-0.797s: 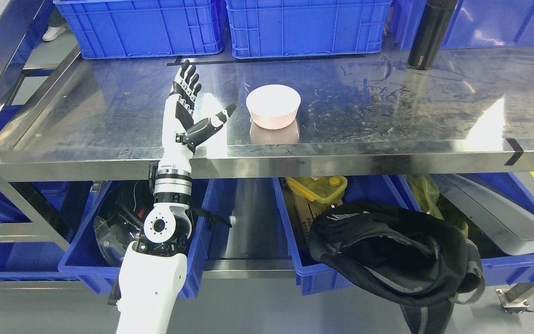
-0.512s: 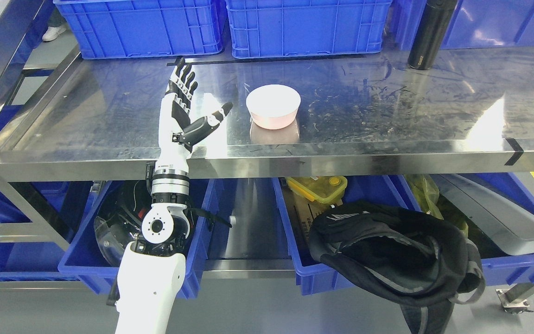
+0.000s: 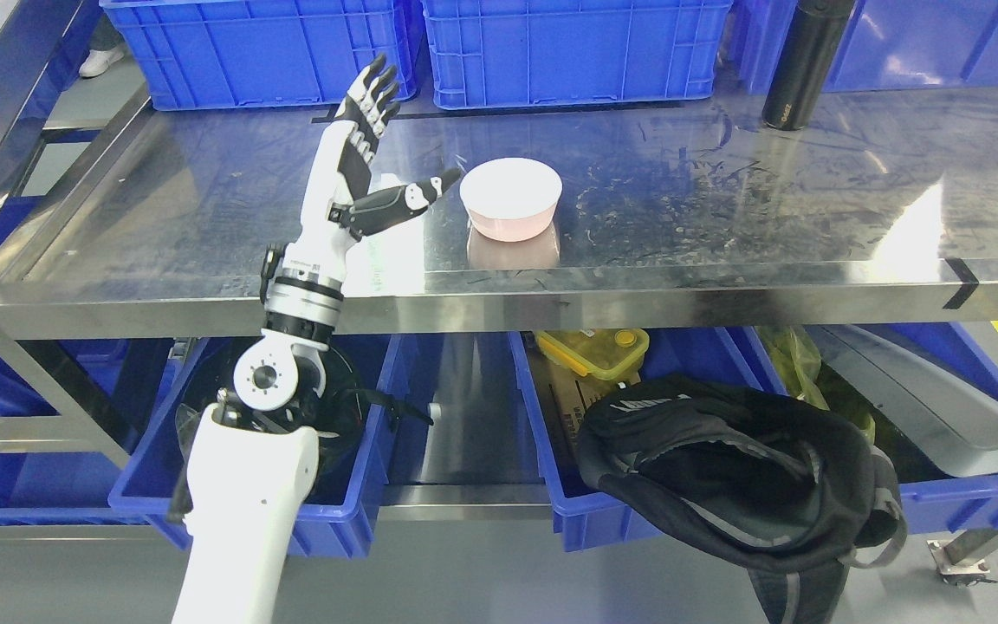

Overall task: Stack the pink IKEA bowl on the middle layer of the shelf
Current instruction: 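Raise the left hand and swing it toward the pink bowl, then move the left hand to the pink bowl's rim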

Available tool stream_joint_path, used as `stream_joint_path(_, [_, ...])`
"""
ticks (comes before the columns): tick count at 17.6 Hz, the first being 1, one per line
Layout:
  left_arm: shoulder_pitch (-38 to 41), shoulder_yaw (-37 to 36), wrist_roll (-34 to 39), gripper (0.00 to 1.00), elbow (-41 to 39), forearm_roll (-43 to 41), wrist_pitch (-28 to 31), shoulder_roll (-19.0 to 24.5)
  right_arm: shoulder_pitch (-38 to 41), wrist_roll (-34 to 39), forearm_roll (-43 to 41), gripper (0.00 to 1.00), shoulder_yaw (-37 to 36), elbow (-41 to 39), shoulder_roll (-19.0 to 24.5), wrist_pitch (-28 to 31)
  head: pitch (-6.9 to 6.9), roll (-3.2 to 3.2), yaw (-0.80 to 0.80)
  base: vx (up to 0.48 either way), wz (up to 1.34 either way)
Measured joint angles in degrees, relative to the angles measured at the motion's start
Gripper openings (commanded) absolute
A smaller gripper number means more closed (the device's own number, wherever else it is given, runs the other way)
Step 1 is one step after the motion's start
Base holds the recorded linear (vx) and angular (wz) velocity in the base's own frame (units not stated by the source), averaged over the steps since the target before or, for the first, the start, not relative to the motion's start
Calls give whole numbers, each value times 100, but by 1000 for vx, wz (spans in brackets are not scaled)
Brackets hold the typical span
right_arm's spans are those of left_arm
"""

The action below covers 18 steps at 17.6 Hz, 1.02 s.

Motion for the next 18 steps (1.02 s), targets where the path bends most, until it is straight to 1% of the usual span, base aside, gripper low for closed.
stream_joint_path(2, [-411,-99,-992,100,14,-770,214,245,0,2,0,100,0,0,0,0,0,0,0,0,0])
stream_joint_path(4, [-732,-208,-1669,100,23,-1516,311,434,0,1,0,100,0,0,0,0,0,0,0,0,0])
stream_joint_path(7, [-1087,-334,-2043,98,30,-2246,329,649,0,8,1,100,0,0,0,0,0,0,0,0,0])
stream_joint_path(8, [-1192,-378,-2145,94,26,-2420,261,696,0,14,1,100,0,0,0,0,0,0,0,0,0])
stream_joint_path(9, [-1297,-420,-2306,93,20,-2573,225,719,0,32,1,100,0,0,0,0,0,0,0,0,0])
stream_joint_path(11, [-1471,-506,-2942,93,6,-2843,200,731,0,34,1,100,0,0,0,0,0,0,0,0,0])
stream_joint_path(14, [-1906,-677,-4196,93,-25,-3569,518,720,0,17,1,100,0,0,0,0,0,0,0,0,0])
stream_joint_path(15, [-2013,-738,-4390,93,-32,-3816,555,698,0,5,1,100,0,0,0,0,0,0,0,0,0])
stream_joint_path(17, [-2180,-896,-4630,78,-46,-4402,624,649,0,-3,1,100,0,0,0,0,0,0,0,0,0])
stream_joint_path(18, [-2235,-969,-4704,73,-53,-4674,638,618,0,-3,1,100,0,0,0,0,0,0,0,0,0])
